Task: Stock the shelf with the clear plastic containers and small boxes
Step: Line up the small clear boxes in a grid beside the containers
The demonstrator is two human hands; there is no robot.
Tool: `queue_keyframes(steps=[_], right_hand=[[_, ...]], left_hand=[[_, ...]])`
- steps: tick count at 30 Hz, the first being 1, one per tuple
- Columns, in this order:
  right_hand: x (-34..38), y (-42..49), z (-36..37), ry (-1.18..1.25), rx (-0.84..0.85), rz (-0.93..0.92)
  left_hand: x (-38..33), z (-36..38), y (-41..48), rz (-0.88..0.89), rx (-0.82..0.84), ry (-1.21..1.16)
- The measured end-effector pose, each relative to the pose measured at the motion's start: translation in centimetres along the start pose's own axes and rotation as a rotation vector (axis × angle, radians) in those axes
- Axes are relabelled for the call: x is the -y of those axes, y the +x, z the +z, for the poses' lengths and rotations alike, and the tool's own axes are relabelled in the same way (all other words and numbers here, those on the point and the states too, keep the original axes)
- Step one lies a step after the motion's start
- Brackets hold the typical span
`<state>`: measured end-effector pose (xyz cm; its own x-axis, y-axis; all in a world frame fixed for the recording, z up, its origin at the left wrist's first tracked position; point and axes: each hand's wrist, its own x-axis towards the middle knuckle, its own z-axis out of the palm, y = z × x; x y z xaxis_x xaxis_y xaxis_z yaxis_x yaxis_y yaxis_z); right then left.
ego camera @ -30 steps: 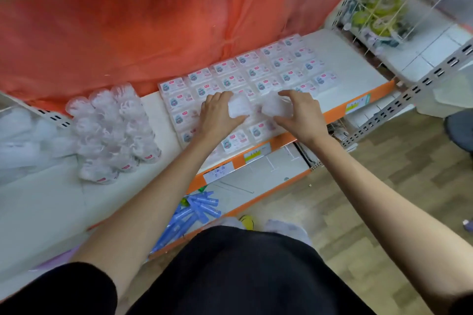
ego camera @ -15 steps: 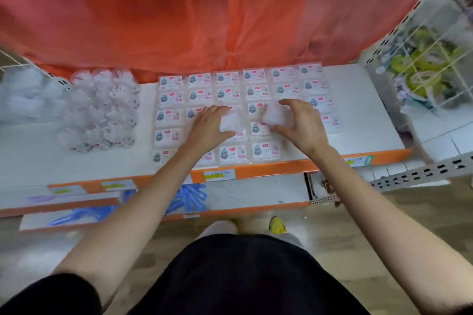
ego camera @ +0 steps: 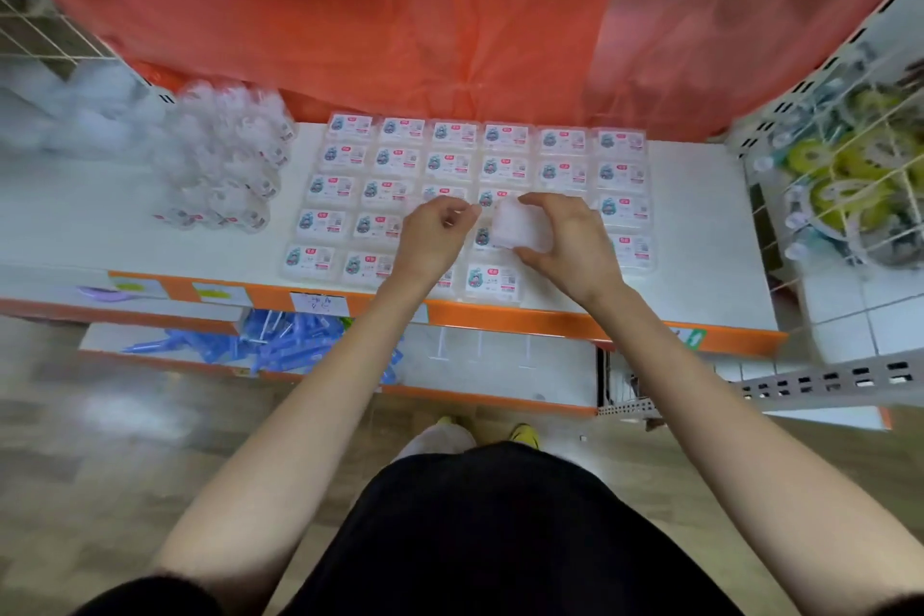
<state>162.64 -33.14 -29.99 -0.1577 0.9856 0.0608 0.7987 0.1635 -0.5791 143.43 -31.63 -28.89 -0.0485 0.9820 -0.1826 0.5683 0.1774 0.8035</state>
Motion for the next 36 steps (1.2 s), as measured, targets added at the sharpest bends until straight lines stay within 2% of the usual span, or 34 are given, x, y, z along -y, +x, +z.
queue_keyframes(steps=[4, 7, 9, 11, 13, 16, 19, 23, 26, 32, 36], right_hand=[[0.1, -0.5, -0.2, -0.002, 0.022, -0.089], [-0.2, -0.6, -0.2, 0.031, 0.016, -0.114], [-0.4, -0.7, -0.1, 0.154, -0.026, -0.079], [-0.3, -1.0, 0.3, 0.364, -0.134, 0.032], [-0.2, -1.4, 0.4, 0.617, -0.233, 0.233], [-0.8, -2.1, 0.6, 0.872, -0.193, 0.43], [-1.7, -2.9, 1.0, 0.837, -0.134, 0.435], [-1.6, -3.1, 0.6, 0.909, -0.144, 0.434], [-1.7, -3.4, 0.3, 0.969, -0.186, 0.405], [-1.3, -4.3, 0.8, 0.931, -0.233, 0.278], [-0.9, -4.7, 1.4, 0.929, -0.218, 0.257]], left_hand=[[-0.9, 1.2, -0.6, -0.233, 0.186, -0.278], [-1.0, 1.7, -0.7, -0.278, 0.171, -0.455], [-0.9, 1.8, -1.0, -0.275, 0.157, -0.525], [-0.6, 2.1, -1.3, -0.269, 0.151, -0.554], [-0.5, 2.3, -1.6, -0.278, 0.148, -0.572], [0.1, 2.4, -1.8, -0.276, 0.145, -0.558], [0.4, 2.4, -1.8, -0.245, 0.153, -0.554], [0.3, 2.1, -1.6, -0.2, 0.198, -0.576], [0.1, 2.3, -1.9, -0.251, 0.265, -0.63], [0.0, 2.2, -2.0, -0.37, 0.318, -0.763], [0.0, 2.4, -2.0, -0.373, 0.233, -0.866]])
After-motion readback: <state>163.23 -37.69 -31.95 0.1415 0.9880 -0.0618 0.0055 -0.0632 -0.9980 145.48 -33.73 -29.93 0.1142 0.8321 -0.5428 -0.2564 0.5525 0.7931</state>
